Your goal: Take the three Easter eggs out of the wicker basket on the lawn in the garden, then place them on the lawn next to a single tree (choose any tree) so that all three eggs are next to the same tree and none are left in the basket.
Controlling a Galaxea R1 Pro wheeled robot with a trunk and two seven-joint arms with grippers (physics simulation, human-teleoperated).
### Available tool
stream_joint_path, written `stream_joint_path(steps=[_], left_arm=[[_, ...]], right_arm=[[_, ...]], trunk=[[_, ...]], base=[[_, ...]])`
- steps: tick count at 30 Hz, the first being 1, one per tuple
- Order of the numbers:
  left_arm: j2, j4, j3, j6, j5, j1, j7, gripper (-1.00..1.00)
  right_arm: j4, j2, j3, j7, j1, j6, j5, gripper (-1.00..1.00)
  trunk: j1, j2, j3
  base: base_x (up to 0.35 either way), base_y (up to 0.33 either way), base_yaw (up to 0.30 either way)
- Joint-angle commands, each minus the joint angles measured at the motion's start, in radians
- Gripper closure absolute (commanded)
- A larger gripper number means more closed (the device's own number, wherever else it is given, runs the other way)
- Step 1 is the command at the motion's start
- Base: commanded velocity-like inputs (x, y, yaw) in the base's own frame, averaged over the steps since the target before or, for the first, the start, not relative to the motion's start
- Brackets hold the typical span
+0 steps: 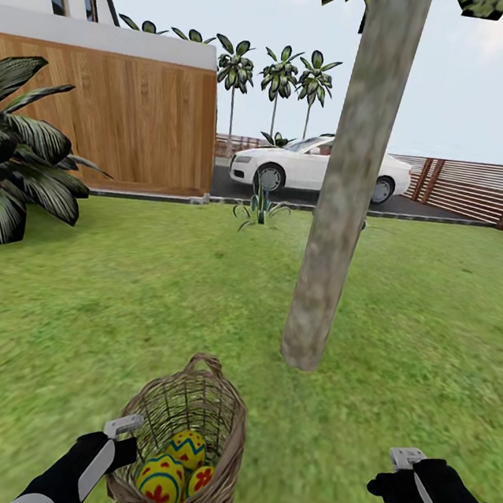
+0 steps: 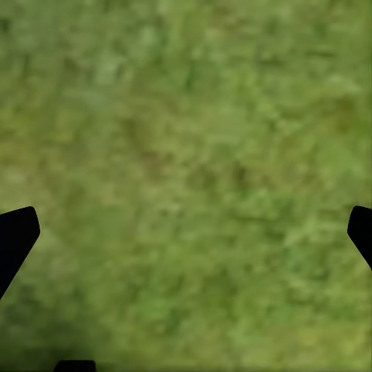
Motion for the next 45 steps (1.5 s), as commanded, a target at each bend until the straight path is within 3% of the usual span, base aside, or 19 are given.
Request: stream_joint_path(steps=[1,18,22,30,45], left_arm=[[-0.001,-0.003,0.004,0.004,0.015,-0.001,0.005,1.0],[-0.003,-0.002,0.003,0.002,0.015,-0.001,0.005,1.0],[-0.016,-0.001,0.003,0.002,0.015,-0.001,0.005,1.0],[-0.016,-0.001,0.003,0.002,0.014,-0.001,0.005,1.0],[-0.019,0.005,0.003,0.002,0.015,-0.001,0.005,1.0]], right_arm=[[-0.001,-0.001,0.005,0.0,-0.001,0.004,-0.003,-1.0],[0.0,-0.001,0.005,0.0,-0.001,0.004,-0.003,-1.0],[0.0,-0.002,0.005,0.0,-0.001,0.003,-0.003,-1.0],[-0.03,-0.009,-0.01,0.007,-0.001,-0.01,-0.022,-1.0],[-0.029,-0.005,-0.001,0.003,-0.001,-0.003,-0.008,-1.0]], trunk=[[0.004,-0.008,-0.004],[0.069,-0.127,-0.057],[0.084,-0.155,-0.07],[0.115,-0.211,-0.095],[0.172,-0.316,-0.142]], base=[[0.0,0.0,0.0],[0.0,0.0,0.0],[0.0,0.0,0.0],[0.0,0.0,0.0],[0.0,0.0,0.0]])
